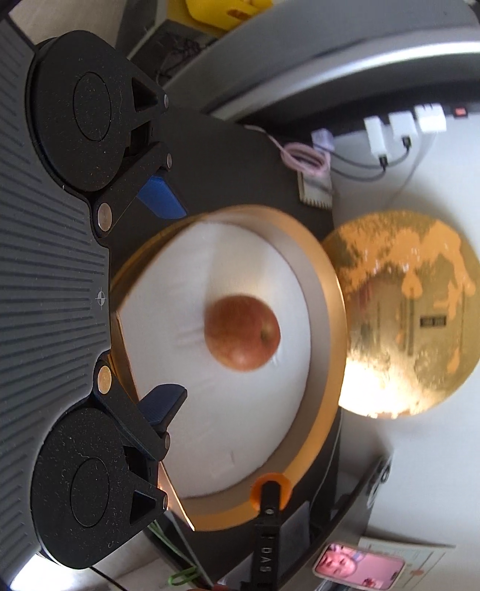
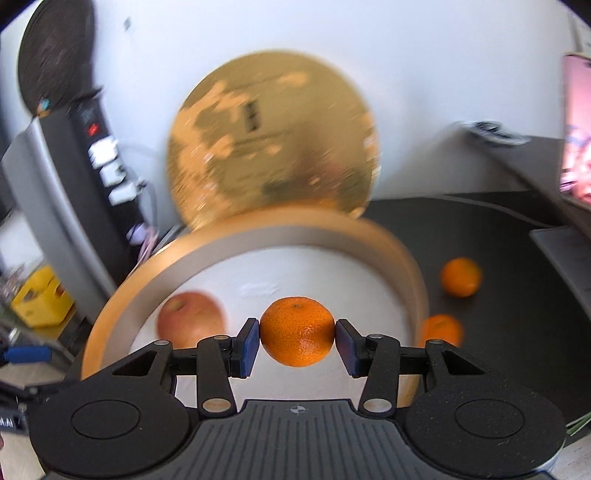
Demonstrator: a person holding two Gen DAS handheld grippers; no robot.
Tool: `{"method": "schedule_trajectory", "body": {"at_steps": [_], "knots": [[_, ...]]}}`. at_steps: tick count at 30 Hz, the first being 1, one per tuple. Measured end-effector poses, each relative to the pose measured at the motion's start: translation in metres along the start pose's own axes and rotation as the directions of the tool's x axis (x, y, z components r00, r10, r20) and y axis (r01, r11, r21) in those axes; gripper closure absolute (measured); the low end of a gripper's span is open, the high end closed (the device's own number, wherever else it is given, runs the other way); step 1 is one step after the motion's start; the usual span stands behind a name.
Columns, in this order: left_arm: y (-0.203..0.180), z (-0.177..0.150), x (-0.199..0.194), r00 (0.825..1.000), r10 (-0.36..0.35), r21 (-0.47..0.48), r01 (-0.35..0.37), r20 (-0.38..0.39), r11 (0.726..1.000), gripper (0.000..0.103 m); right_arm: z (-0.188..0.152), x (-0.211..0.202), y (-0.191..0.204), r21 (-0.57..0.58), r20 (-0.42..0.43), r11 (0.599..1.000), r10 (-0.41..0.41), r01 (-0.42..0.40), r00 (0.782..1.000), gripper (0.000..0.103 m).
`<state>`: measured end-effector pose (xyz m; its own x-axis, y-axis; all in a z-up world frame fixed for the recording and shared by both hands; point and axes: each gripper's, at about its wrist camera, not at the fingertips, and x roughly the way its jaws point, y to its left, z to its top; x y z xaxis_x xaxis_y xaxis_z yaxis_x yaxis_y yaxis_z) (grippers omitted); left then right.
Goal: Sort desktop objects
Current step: 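Place the mandarin into the box beside the apple with the right gripper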
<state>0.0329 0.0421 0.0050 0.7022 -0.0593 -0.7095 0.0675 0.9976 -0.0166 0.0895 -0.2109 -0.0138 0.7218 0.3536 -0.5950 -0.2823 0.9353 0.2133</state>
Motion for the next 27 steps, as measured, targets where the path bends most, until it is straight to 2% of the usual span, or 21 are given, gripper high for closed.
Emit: {"method": "schedule_trajectory", "body": {"at_steps": [5, 13, 23, 25, 27], "knots": [[0.025, -0.008, -0.001, 0.999, 0.037, -0.046, -0.037, -0.005, 0.998, 0.004, -0.006, 0.025, 0.036, -0.063, -0.086, 0.997, 0.042, -0.048, 0.995, 0.057], [0.049, -0.019, 0.0, 0.999, 0.038, -0.093, -0.04, -0.023, 0.995, 0.004, -0.017, 0.061, 0.077, -0.143, -0.196, 0.986, 0.053, -0.082, 0.979, 0.057], [0.067, -0.025, 0.003, 0.999, 0.036, -0.135, -0.041, -0.036, 0.99, 0.004, -0.023, 0.07, 0.088, -0.184, -0.236, 0.981, 0.023, -0.068, 0.971, 0.055], [0.067, -0.026, 0.002, 0.999, 0.033, -0.133, -0.038, -0.036, 0.99, 0.004, -0.022, 0.066, 0.087, -0.189, -0.229, 0.98, 0.019, -0.063, 0.973, 0.05], [0.065, -0.027, 0.001, 0.999, 0.031, -0.127, -0.035, -0.034, 0.991, 0.004, -0.022, 0.061, 0.086, -0.192, -0.221, 0.98, 0.014, -0.057, 0.975, 0.04]]}}
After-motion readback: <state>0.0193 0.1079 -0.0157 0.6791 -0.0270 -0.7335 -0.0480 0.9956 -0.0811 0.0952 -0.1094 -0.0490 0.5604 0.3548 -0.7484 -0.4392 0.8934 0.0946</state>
